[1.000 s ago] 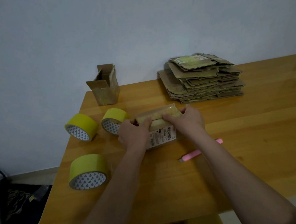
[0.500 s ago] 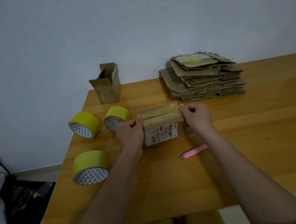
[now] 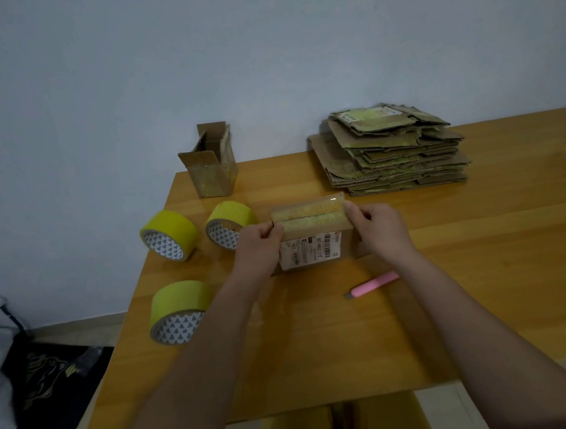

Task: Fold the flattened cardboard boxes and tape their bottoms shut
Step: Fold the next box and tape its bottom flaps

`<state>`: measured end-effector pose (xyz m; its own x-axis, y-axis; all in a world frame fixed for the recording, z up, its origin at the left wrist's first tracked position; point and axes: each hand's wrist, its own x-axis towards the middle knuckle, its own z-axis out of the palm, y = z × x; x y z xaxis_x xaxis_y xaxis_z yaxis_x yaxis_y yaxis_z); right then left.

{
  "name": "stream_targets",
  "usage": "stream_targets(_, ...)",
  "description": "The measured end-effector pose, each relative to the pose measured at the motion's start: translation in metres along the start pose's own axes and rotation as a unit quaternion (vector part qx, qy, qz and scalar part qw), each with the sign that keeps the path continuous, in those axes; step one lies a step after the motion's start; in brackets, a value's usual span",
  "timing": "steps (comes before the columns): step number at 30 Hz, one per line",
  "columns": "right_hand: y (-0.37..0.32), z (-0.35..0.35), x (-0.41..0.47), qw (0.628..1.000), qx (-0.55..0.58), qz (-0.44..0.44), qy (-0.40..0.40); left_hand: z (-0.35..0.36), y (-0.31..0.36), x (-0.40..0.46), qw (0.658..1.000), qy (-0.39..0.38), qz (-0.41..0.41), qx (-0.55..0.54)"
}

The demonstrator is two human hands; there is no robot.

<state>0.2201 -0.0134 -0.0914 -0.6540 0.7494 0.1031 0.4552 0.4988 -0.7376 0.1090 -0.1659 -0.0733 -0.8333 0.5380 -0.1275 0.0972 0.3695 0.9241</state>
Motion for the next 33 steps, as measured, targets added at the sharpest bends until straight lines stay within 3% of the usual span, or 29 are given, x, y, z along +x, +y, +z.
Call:
stream_targets(5, -0.012, -0.019, -0.007, 0.997, 0.066, 0.022, -0.037, -0.006, 0.004, -0.003, 0.999, -0.020, -0.046, 0.010)
stream_targets(13, -0.018, -0.046, -0.016, 0.965, 0.260, -0.011, 0.010, -0.018, 0.025, -0.015, 0.995, 0.034, 0.041, -0.087)
stream_targets(20, 0.000, -0.034, -0.025, 0.967, 0.225, 0.113, -0.048, -0.010, 0.005, -0.023, 0.998, -0.057, -0.016, -0.028)
stream_targets(27, -0.001, -0.037, -0.028, 0.983, 0.178, 0.025, -0.037, -0.005, 0.005, -0.022, 0.997, -0.022, 0.049, -0.051)
stream_targets(33, -0.001, -0.035, -0.031, 0.974, 0.186, 0.076, -0.101, -0.008, 0.013, -0.011, 0.994, -0.014, -0.061, -0.092)
